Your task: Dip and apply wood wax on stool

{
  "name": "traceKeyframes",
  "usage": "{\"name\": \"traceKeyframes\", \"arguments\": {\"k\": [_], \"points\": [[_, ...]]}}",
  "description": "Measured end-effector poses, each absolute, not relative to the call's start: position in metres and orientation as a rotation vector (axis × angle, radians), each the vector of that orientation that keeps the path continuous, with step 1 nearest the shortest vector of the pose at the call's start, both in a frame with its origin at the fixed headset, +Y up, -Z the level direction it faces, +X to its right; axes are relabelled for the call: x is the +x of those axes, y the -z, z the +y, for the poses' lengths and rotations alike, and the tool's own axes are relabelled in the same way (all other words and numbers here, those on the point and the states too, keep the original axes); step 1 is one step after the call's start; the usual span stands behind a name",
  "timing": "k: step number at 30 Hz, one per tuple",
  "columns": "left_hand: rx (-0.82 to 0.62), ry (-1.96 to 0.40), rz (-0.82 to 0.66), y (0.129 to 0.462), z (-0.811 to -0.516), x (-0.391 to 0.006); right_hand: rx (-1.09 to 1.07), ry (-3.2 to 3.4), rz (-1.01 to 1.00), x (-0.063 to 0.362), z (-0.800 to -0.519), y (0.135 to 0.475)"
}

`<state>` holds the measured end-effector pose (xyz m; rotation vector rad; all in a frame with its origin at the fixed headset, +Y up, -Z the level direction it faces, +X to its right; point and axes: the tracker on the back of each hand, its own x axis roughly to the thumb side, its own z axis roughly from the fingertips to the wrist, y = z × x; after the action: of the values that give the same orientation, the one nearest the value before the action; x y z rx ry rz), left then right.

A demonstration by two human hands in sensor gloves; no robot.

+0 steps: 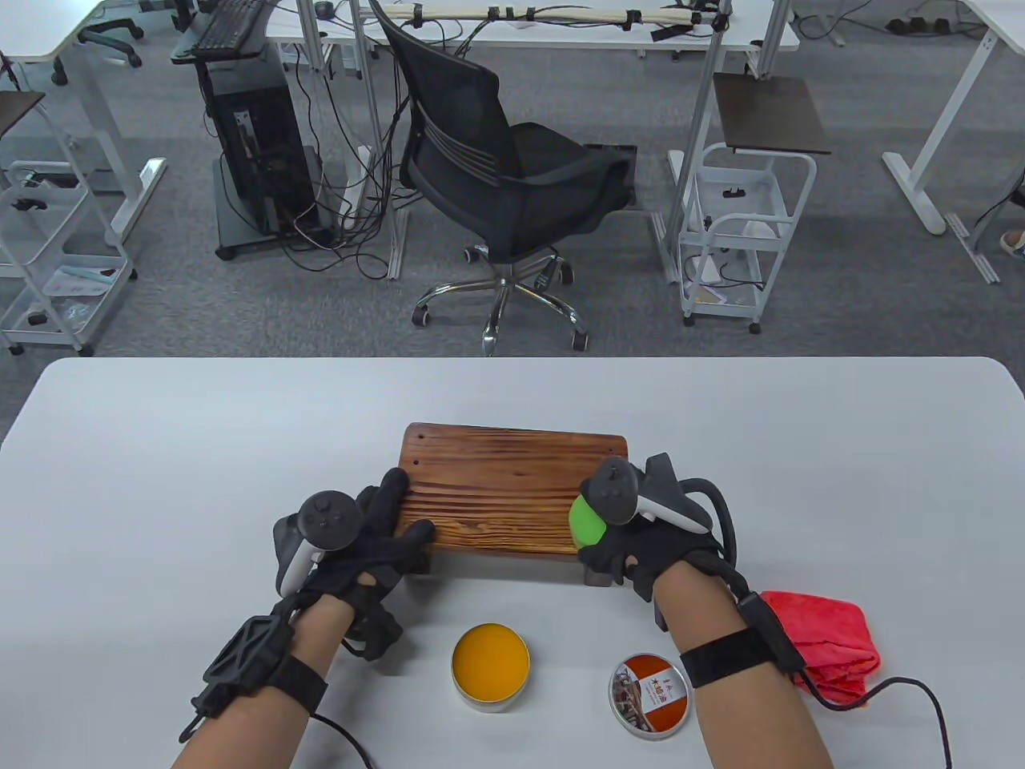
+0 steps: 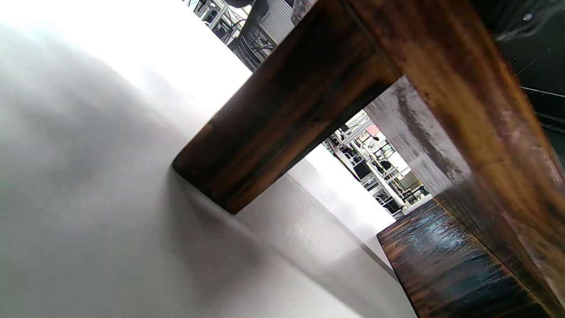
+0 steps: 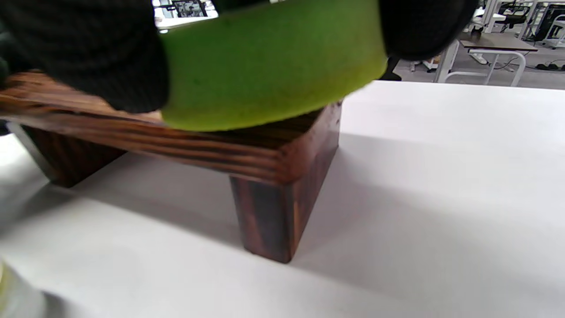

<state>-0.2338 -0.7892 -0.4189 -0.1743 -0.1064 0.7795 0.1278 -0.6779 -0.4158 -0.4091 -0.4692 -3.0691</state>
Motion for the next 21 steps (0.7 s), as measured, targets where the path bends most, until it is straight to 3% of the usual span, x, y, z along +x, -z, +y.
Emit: {"name": "traceKeyframes", "arguments": {"k": [6, 15, 21], "points": [[-0.172, -0.778, -0.106, 0.419, -0.789, -0.234, -0.32, 3.054, -0.457, 0.128, -0.676, 0.425], [-0.174, -0.774, -0.107, 0.419, -0.789, -0.234, -0.429, 3.027, -0.449, 0.104, -0.676, 0.421], [-0.175, -0.774, -0.107, 0.418, -0.79, -0.235, -0.349, 3.017, -0.456, 0.108, -0.673, 0.43]]}}
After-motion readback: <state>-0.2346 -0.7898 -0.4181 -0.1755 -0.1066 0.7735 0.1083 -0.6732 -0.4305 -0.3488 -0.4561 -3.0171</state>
